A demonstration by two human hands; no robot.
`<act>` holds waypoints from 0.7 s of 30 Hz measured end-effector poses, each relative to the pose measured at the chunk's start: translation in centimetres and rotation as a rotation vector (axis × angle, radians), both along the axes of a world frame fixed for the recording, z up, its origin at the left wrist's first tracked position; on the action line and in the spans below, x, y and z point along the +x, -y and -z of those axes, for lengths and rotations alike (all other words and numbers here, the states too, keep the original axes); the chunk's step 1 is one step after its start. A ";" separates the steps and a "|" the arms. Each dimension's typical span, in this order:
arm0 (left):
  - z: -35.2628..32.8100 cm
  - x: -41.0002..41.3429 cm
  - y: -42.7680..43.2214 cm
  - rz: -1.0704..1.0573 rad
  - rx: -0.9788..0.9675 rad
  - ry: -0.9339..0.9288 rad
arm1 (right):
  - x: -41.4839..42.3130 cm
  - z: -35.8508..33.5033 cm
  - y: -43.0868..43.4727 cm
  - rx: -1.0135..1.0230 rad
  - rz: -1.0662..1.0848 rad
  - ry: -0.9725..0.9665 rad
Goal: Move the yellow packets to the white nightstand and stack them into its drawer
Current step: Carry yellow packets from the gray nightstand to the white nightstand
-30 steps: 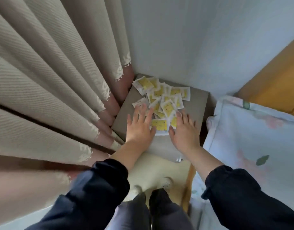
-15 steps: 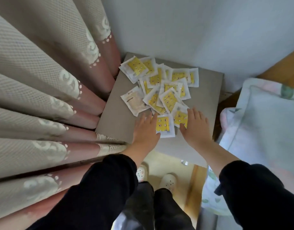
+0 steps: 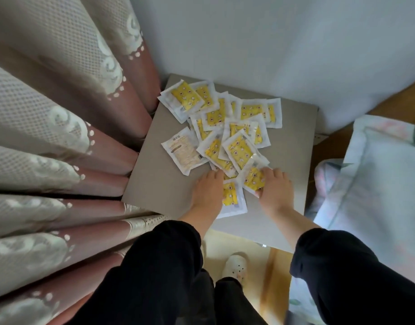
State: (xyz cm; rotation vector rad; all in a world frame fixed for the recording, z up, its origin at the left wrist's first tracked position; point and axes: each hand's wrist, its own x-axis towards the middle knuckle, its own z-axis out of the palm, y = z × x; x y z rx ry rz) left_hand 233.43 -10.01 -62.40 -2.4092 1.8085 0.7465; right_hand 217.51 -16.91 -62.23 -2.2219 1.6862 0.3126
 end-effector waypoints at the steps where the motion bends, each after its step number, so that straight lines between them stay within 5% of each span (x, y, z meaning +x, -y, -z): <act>1: 0.0 0.1 0.1 -0.024 0.023 -0.019 | 0.1 0.0 0.1 -0.001 0.036 -0.004; 9: -0.5 1.1 0.2 -0.267 0.175 -0.291 | 0.8 0.0 0.8 0.002 0.134 -0.085; 15: -1.4 1.7 -0.7 -0.416 0.107 -0.578 | 0.9 -0.1 0.7 0.084 0.204 -0.043; 21: -3.3 4.5 -0.6 -0.649 -0.010 -0.799 | 0.8 -2.3 2.0 0.318 0.452 0.361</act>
